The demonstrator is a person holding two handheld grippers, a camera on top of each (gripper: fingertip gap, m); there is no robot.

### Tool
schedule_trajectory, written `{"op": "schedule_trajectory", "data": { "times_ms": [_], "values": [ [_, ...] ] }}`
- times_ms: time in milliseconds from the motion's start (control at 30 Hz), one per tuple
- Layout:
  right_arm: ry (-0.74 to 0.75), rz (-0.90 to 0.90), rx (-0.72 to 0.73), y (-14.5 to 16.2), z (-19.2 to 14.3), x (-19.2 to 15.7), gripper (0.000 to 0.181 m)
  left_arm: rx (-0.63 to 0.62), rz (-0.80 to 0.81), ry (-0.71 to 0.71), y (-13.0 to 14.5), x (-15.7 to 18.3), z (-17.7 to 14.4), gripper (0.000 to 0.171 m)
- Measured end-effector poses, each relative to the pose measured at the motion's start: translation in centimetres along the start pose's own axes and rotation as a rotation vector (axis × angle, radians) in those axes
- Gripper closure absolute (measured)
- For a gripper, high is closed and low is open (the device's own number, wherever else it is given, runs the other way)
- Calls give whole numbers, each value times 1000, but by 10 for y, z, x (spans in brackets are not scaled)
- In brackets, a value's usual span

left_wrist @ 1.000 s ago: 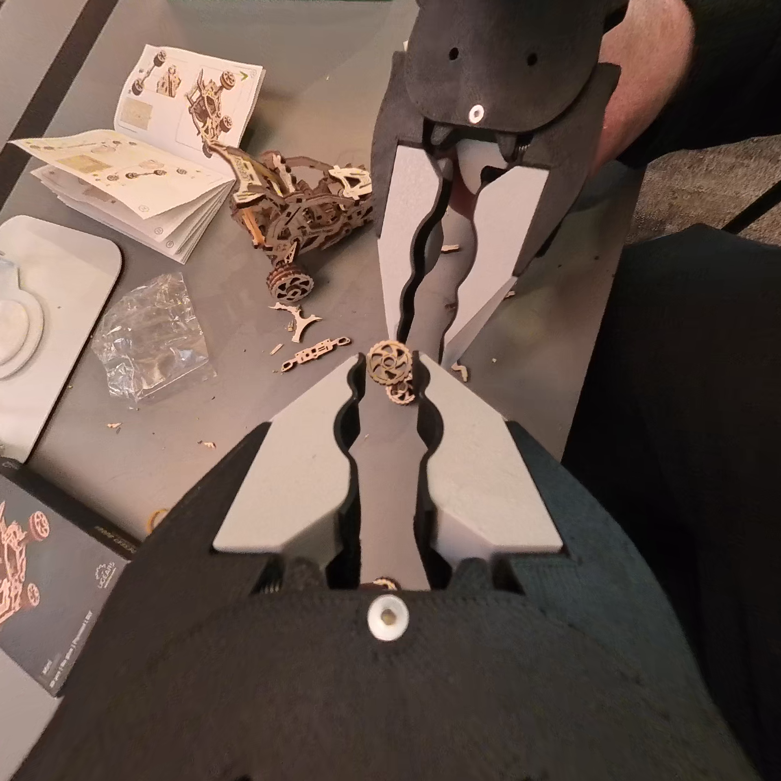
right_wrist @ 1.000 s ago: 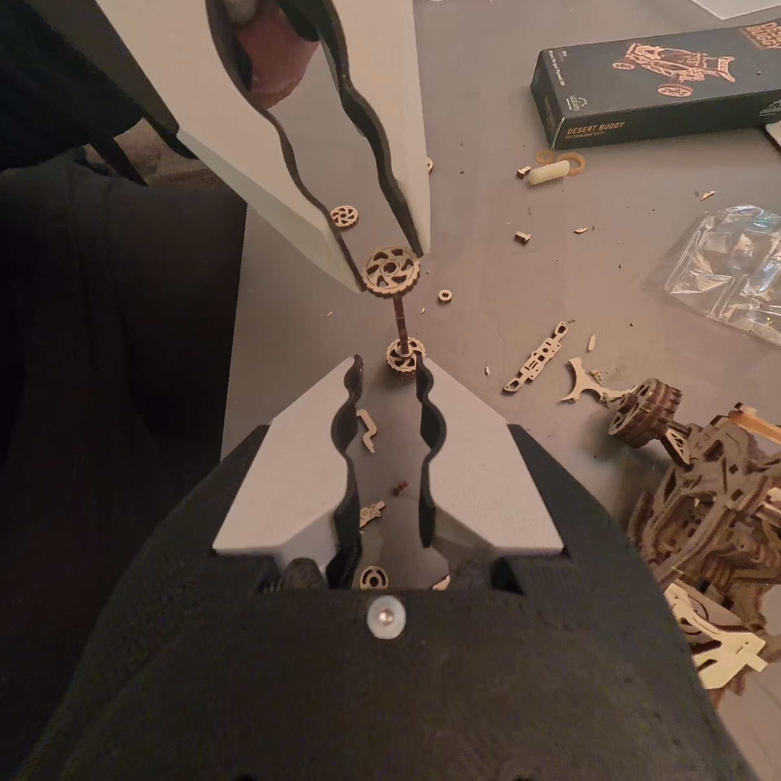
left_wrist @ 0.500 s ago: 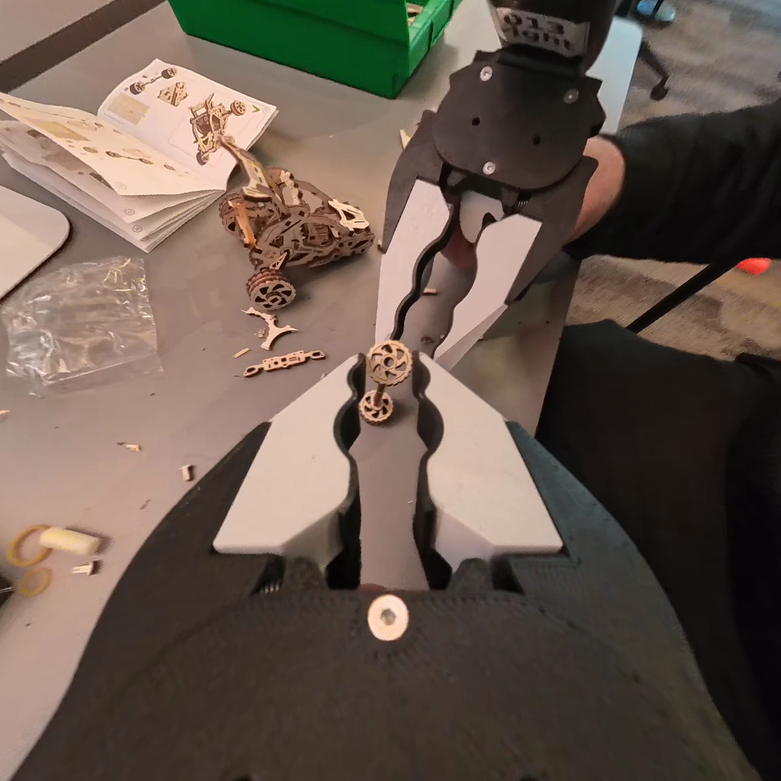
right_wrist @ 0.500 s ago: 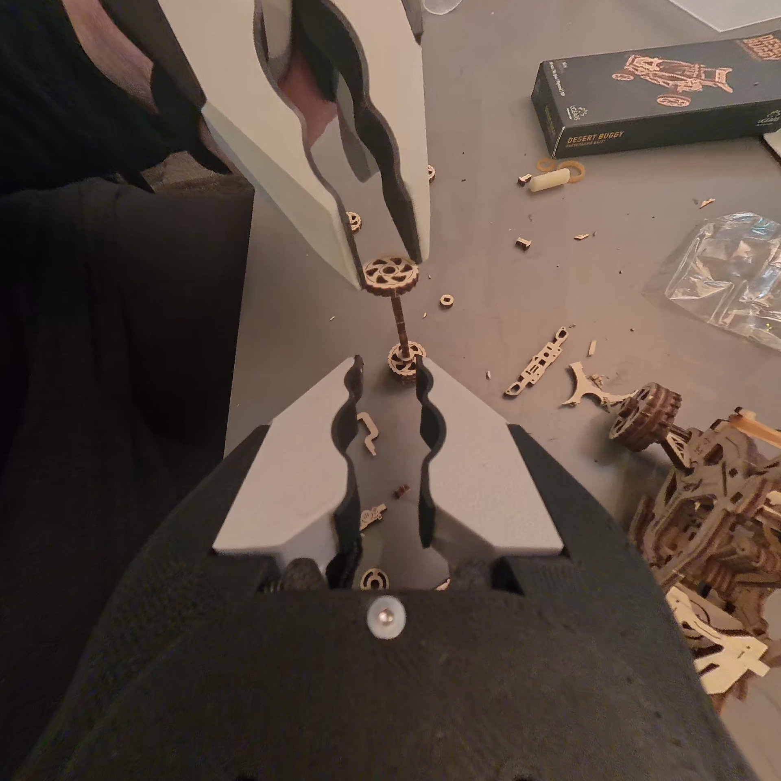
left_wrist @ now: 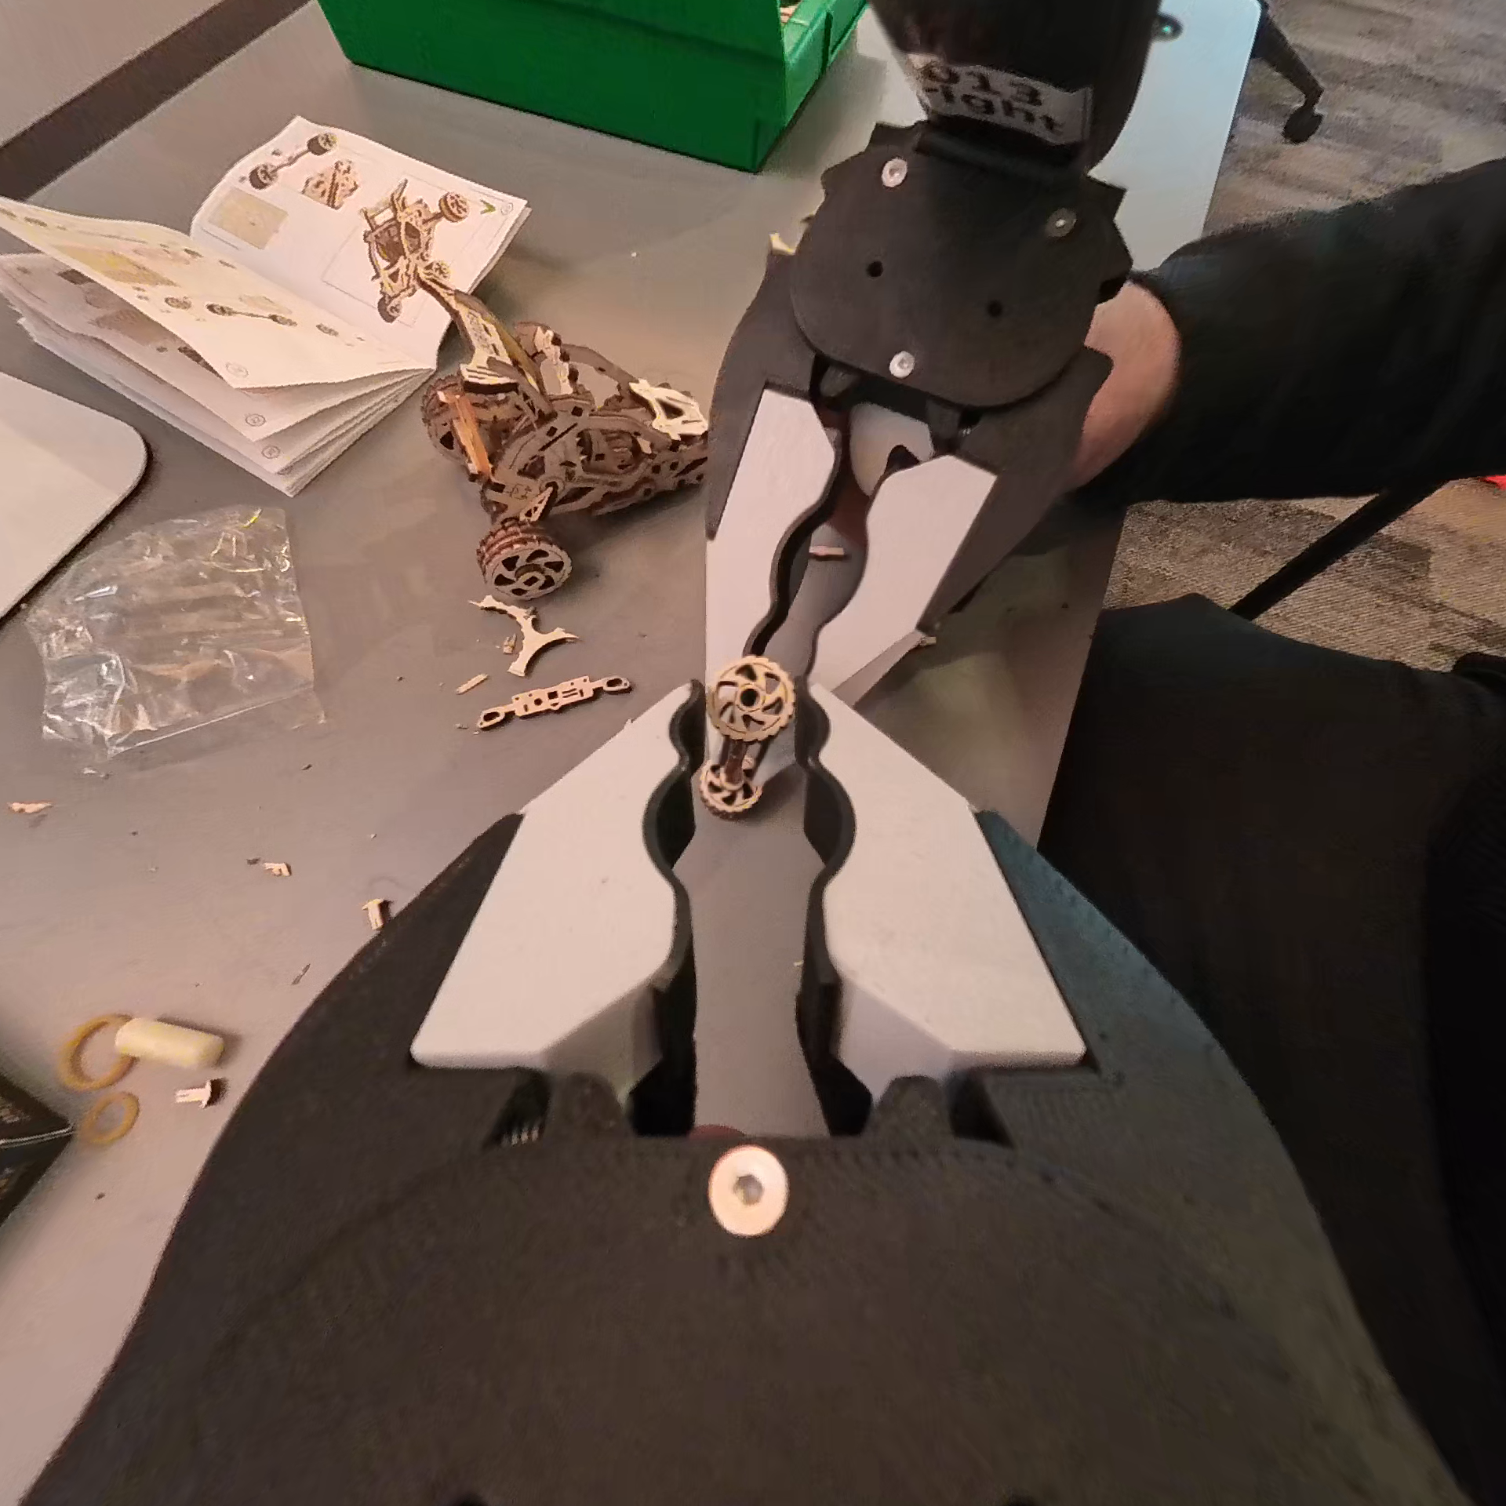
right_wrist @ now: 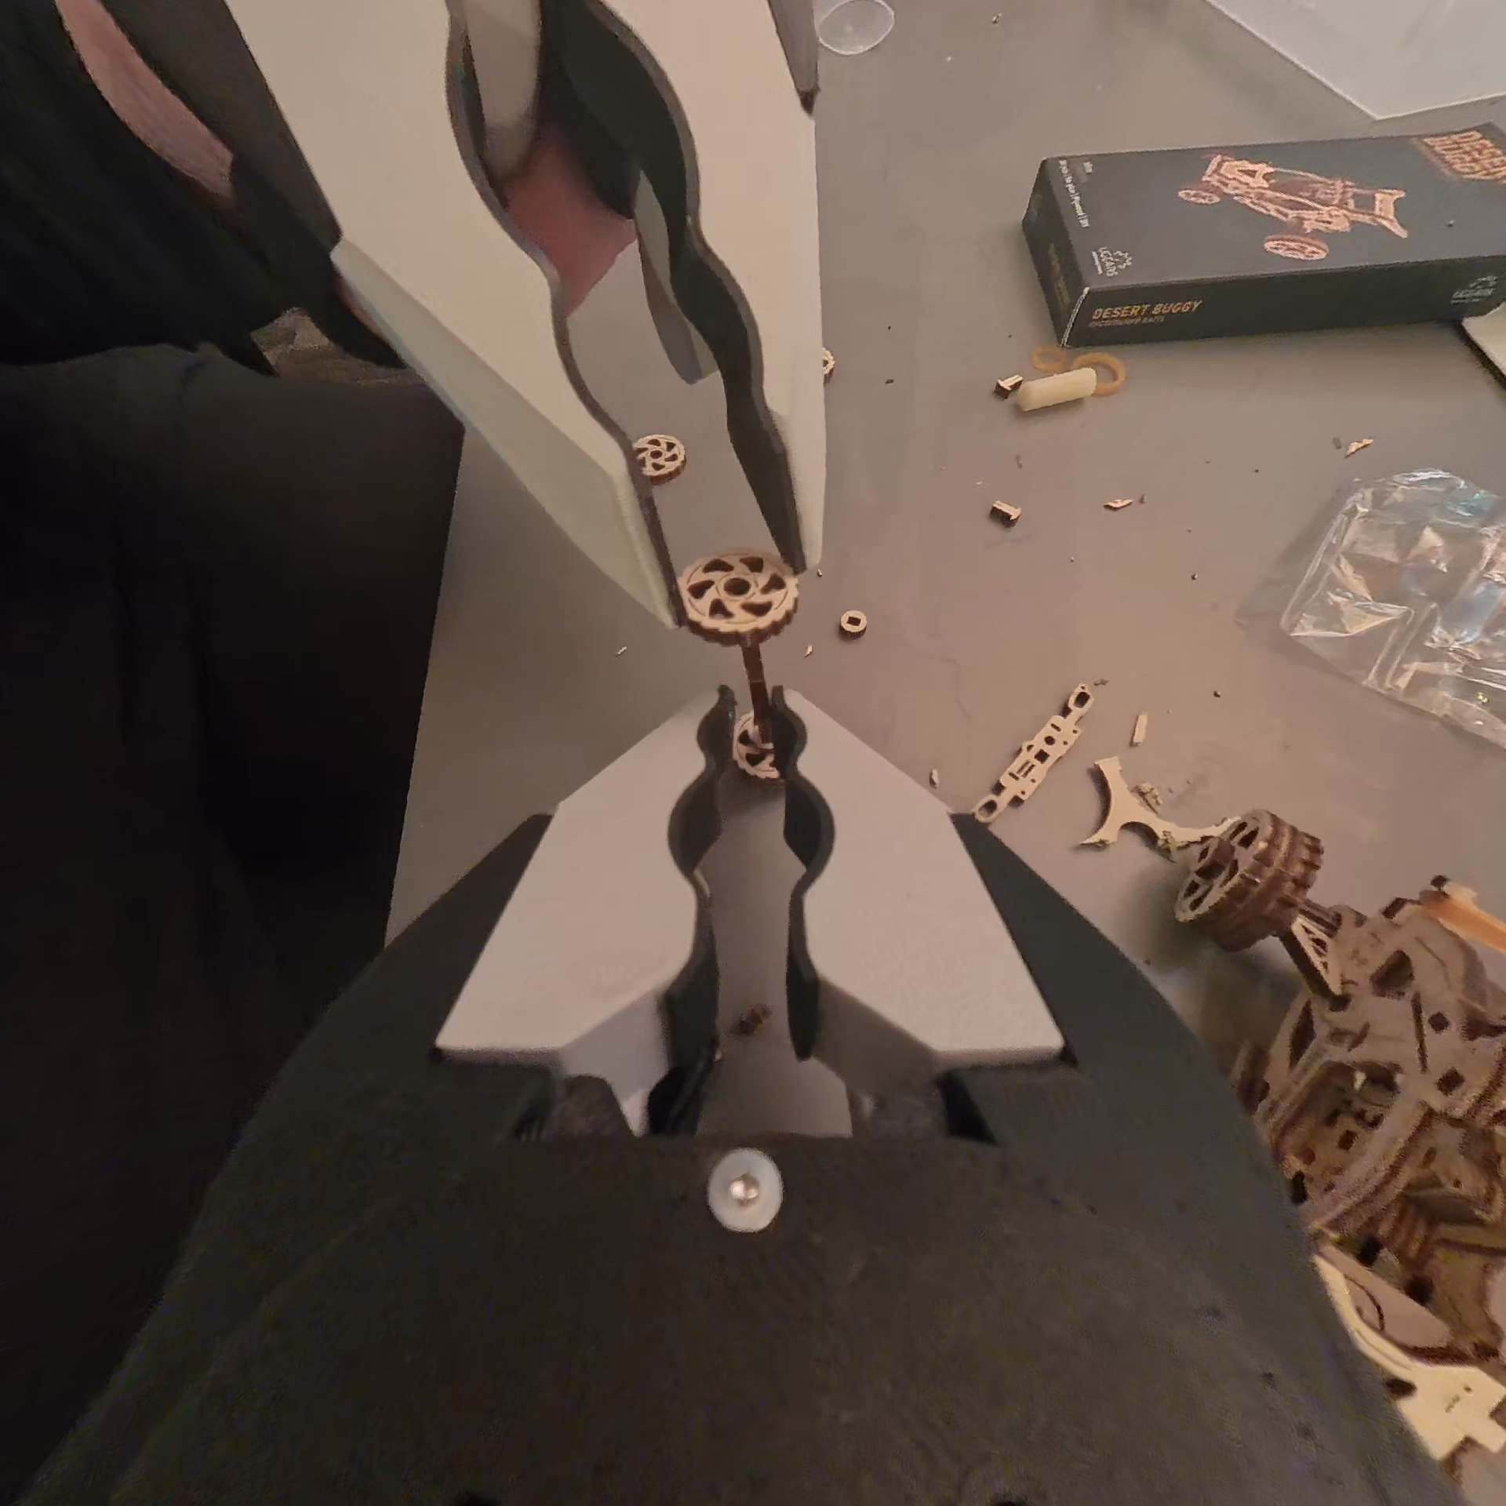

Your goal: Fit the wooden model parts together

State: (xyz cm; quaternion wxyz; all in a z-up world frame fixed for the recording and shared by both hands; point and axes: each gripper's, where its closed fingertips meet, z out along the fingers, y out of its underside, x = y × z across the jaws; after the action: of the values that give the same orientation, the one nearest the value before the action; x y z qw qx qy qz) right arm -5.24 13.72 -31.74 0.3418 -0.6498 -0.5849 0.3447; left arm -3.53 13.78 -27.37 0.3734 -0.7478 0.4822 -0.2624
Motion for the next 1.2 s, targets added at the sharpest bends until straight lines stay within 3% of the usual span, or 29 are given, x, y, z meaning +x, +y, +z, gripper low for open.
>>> {"op": "schedule_trajectory", "data": {
  "times_ms": [633,1067,1200],
  "values": [
    [3,-22,4,0,2,0,181,-32,55,-32,-4,1,0,153],
    [3,-41,-13,0,3,-1,181,-198,116,-67,2,-1,1,153],
    [2,-40,-10,0,3,-1,181,-184,101,-56,3,-1,-1,153]
  ]
}}
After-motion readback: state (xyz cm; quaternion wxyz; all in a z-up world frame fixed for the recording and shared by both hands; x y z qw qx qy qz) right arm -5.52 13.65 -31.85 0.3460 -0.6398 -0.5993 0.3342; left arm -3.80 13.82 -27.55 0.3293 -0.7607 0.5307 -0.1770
